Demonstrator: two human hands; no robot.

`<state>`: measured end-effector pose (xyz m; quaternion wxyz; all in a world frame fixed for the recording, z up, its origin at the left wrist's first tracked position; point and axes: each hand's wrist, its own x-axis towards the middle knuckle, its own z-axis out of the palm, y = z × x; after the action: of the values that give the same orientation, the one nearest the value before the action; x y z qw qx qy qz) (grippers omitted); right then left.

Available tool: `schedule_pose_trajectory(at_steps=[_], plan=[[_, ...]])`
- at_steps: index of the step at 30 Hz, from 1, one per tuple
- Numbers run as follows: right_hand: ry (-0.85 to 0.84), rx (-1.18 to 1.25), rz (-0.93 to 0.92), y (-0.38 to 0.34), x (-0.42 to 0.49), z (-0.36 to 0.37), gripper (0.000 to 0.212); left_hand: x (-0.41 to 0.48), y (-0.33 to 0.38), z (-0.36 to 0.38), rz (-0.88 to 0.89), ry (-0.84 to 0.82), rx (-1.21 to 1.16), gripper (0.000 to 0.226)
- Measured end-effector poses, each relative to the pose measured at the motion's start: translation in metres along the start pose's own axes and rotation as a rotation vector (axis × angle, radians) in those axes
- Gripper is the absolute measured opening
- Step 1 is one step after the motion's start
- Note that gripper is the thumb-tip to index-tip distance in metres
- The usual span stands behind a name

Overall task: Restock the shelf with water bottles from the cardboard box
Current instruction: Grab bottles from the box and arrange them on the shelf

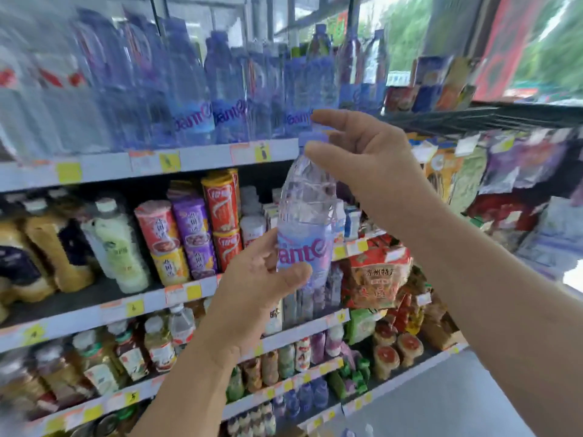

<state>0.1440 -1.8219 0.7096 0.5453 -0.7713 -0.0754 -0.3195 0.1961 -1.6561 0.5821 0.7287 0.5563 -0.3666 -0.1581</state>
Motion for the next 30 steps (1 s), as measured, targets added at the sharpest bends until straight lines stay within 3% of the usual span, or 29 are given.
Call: schedule_pose_trajectory(at_steps=[3,6,8,19,23,27,30], plan=[[-0.053,-0.014,0.088,0.005,-0.007,0.0,0.047,0.011,0.016,-0.004,0.093,0.053,0.012,0.054],[-0.193,-0.001,0.186,0.019,-0.022,0.005,0.027,0.023,0.031,-0.007,0.128,0.054,0.044,0.051],[-0.243,0.03,0.171,0.025,-0.023,0.007,0.027,0.033,0.039,-0.006,0.132,0.041,0.079,0.047],[-0.206,0.032,0.143,0.059,0.058,-0.027,0.035,0.122,0.042,0.007,0.111,0.052,0.251,0.06],[-0.188,0.014,0.15,0.08,0.1,-0.05,0.035,0.166,0.044,0.017,0.084,0.068,0.33,0.053],[-0.125,-0.076,0.078,0.098,0.162,-0.073,0.038,0.208,0.05,0.013,0.055,0.275,0.477,0.091],[-0.099,-0.132,0.046,0.113,0.212,-0.078,0.037,0.236,0.053,0.008,0.057,0.376,0.553,0.072]])
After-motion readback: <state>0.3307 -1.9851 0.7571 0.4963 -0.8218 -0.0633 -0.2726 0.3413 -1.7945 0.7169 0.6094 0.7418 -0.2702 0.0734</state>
